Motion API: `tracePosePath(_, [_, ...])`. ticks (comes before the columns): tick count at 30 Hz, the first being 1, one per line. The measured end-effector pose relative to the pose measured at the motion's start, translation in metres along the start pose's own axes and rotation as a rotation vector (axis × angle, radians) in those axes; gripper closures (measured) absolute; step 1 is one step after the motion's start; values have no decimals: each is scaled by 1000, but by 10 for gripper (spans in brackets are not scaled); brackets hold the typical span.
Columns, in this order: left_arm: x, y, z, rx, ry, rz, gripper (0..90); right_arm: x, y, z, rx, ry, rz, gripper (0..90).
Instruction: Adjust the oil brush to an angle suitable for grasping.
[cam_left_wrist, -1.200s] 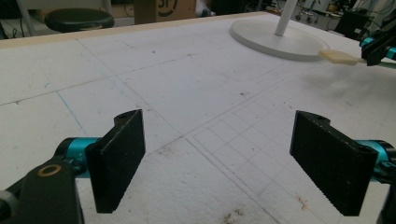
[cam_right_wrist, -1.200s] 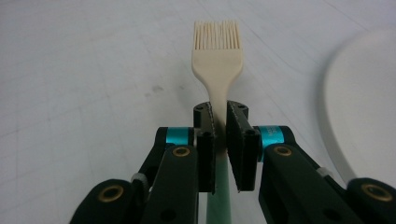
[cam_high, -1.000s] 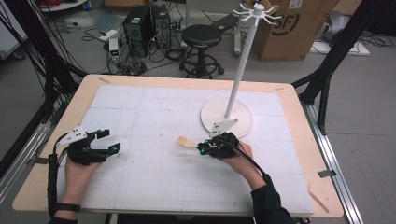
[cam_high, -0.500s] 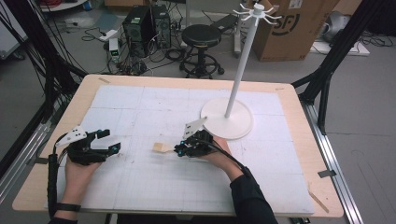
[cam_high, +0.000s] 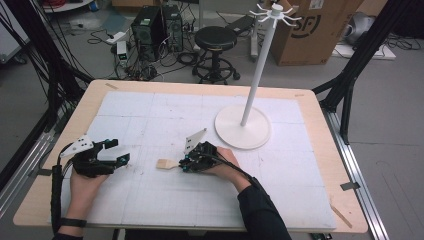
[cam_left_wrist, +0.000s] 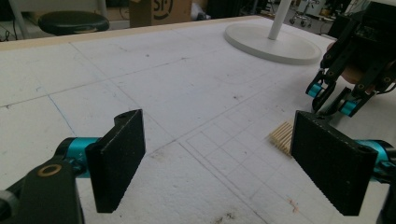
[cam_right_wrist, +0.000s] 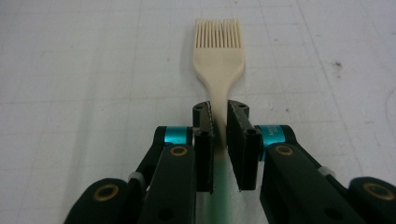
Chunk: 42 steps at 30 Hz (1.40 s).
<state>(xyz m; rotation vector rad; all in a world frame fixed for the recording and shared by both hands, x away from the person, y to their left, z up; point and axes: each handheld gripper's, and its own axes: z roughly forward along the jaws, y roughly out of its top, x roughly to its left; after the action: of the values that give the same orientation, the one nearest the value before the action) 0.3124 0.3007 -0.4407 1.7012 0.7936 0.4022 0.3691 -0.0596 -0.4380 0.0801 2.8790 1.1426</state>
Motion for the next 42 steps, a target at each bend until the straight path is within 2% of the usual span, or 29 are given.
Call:
tracePosePath(2, [0,0,0,2,3,1,189,1,0,-1,-5,7,3,765])
tracePosePath(6, [0,0,0,3,0,1,189,1,2,-12,-45,-33,18,633])
tracePosePath(9, [-1,0,0,-2,0,0,189,2,1,-32,-96,-65,72,545])
tracePosePath(12, [0,0,0,4,0,3,187,5,-4,-55,-147,-115,94,480])
tracePosePath(14, [0,0,0,4,2,3,187,9,-13,-77,-187,-171,113,434])
tracePosePath(17, [0,0,0,4,5,4,186,14,-31,-105,-248,-224,154,406])
tracePosePath(20, [0,0,0,7,8,7,184,22,-59,-135,-330,-306,217,381])
tracePosePath(24, [1,0,0,12,13,12,183,34,-96,-159,-366,-402,290,331])
tracePosePath(28, [1,-1,0,10,18,8,183,43,-130,-174,-400,-477,355,294])
tracePosePath(33, [1,0,-1,9,19,14,180,46,-161,-187,-436,-566,450,242])
tracePosePath(37, [2,0,-2,5,25,14,180,45,-174,-191,-427,-603,490,221])
tracePosePath(42, [1,0,-1,3,24,12,180,46,-184,-195,-428,-623,520,204])
